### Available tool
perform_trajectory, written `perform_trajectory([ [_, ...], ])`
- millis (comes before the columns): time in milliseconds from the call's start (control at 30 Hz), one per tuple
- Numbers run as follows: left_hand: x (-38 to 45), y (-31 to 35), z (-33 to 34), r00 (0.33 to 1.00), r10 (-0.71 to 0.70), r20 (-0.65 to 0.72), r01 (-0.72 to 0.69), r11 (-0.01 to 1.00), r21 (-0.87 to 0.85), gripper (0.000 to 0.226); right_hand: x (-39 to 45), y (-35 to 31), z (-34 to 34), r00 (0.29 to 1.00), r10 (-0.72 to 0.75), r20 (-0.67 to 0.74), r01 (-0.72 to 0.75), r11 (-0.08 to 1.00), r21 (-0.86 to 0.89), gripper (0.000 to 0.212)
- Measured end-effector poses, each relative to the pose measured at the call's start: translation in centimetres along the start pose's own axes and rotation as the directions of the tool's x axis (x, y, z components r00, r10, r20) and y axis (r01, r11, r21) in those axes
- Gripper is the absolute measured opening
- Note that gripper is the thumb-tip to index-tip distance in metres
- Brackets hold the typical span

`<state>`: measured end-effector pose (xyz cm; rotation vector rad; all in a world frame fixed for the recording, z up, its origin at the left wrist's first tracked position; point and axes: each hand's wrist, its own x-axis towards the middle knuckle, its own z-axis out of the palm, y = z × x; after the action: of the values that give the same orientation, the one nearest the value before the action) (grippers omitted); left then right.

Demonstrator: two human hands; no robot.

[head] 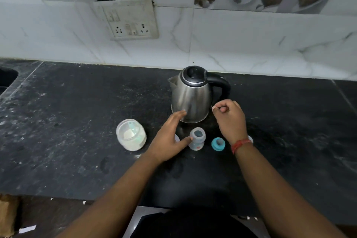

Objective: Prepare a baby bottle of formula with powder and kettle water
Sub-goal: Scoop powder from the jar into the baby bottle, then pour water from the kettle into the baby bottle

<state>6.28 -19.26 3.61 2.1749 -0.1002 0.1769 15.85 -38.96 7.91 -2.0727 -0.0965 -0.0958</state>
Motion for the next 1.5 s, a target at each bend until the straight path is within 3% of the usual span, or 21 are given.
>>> perform_trajectory([
  [200,0.7,-0.6,3.7,0.996,-0.06,0.064,0.06,0.998,-0.006,0.078,2.2,2.8,-2.3,0.989,0.146,-0.028,-0.143,0.987,0.075,0.008],
  [300,0.7,-1.0,4.5,0.99,-0.112,0.084,0.115,0.993,-0.024,0.08,4.4,2.6,-2.7,0.988,0.15,-0.02,-0.148,0.985,0.09,0.024],
  [433,0.7,-1.5,5.2,0.985,-0.147,0.087,0.15,0.988,-0.029,0.077,7.8,2.0,-2.3,0.984,0.144,0.106,-0.156,0.982,0.107,0.048],
  [600,0.8,-1.7,5.7,0.978,-0.184,0.097,0.188,0.982,-0.028,0.061,10.8,2.4,-1.2,0.928,0.188,0.322,-0.233,0.966,0.108,0.032],
  [667,0.8,-1.4,5.7,0.98,-0.177,0.095,0.18,0.984,-0.019,0.053,11.3,3.0,-0.7,0.911,0.224,0.345,-0.265,0.961,0.076,0.025],
  [800,0.7,-1.0,5.5,0.978,-0.193,0.08,0.197,0.98,-0.035,0.054,11.2,3.0,-0.1,0.911,0.265,0.317,-0.31,0.945,0.103,0.012],
  [933,0.5,-0.8,4.9,0.975,-0.219,0.03,0.221,0.969,-0.111,0.053,10.3,3.0,-0.1,0.904,0.301,0.304,-0.368,0.909,0.194,0.021],
  [1233,0.9,-0.2,2.3,0.979,-0.205,-0.02,0.198,0.965,-0.173,0.05,6.6,3.6,1.2,0.935,0.298,0.192,-0.354,0.785,0.508,0.033],
  [1500,1.2,-0.2,-0.3,0.973,-0.203,-0.108,0.176,0.96,-0.218,0.05,5.0,1.6,-0.3,0.943,0.322,0.086,-0.309,0.752,0.582,0.038],
])
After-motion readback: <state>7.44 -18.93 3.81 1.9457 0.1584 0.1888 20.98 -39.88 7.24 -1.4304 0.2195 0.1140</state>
